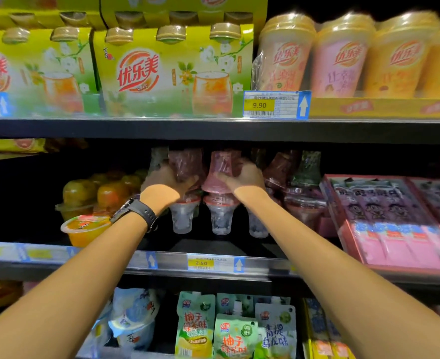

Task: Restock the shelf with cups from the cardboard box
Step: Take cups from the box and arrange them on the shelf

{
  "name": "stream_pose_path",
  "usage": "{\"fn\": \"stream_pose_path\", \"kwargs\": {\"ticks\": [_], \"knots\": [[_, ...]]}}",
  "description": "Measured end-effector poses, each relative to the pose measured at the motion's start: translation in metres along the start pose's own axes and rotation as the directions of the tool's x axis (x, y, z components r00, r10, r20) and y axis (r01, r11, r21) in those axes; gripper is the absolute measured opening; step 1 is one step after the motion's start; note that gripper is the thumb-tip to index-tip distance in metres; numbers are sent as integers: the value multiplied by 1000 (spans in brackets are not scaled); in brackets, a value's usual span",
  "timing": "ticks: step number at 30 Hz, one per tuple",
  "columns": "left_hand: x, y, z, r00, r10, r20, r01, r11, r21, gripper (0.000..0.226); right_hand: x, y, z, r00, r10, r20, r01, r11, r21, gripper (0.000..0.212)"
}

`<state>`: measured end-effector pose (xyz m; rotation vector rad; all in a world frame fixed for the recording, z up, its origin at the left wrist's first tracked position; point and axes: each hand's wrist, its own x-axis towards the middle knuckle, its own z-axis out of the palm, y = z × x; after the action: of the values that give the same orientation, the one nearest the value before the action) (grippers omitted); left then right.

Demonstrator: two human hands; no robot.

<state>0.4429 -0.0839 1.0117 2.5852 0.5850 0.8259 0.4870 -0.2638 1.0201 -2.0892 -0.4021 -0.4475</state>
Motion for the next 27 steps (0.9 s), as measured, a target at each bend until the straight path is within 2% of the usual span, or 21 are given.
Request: {"fn": "stream_pose_path", "kwargs": {"ticks": [3, 5, 7, 9, 13, 18, 21, 24, 25, 27], "knots": [[-2, 1, 0, 999, 6, -47, -7, 1000, -24, 81, 5, 10, -31, 988, 15, -150, -3, 997, 82, 48], [-7, 5, -2, 993, 35, -108, -36, 999, -6, 98, 15, 22, -55, 978, 6, -209, -6, 1000, 1, 39], [-15, 11, -3, 977, 102, -187, -83, 990, 110, 105, 28, 37, -74, 979, -16, -203, -12, 991, -135, 34], [-22, 15, 0, 943, 204, -264, -146, 963, 225, 101, 38, 50, -85, 980, -46, -194, -3, 970, -245, 32], [-29, 16, 8, 862, 366, -351, -266, 916, 301, 97, 46, 62, -91, 972, -94, -215, 2, 919, -395, 35], [-30, 15, 11, 874, 367, -320, -254, 905, 342, 101, 53, 62, -85, 976, -142, -168, 39, 862, -505, 31], [-38, 17, 9, 851, 442, -283, -304, 854, 421, 88, 62, 62, -78, 981, -152, -123, 70, 861, -504, 27], [-57, 27, 7, 855, 495, -153, -367, 787, 496, 50, 70, 63, -67, 990, -107, -94, 49, 873, -486, 33], [-63, 31, 8, 834, 535, -132, -419, 771, 479, 41, 71, 64, -63, 991, -89, -96, 32, 874, -485, 34], [-72, 42, 9, 735, 665, -133, -549, 699, 458, 35, 72, 66, -58, 989, -87, -117, 20, 878, -478, 34]]}}
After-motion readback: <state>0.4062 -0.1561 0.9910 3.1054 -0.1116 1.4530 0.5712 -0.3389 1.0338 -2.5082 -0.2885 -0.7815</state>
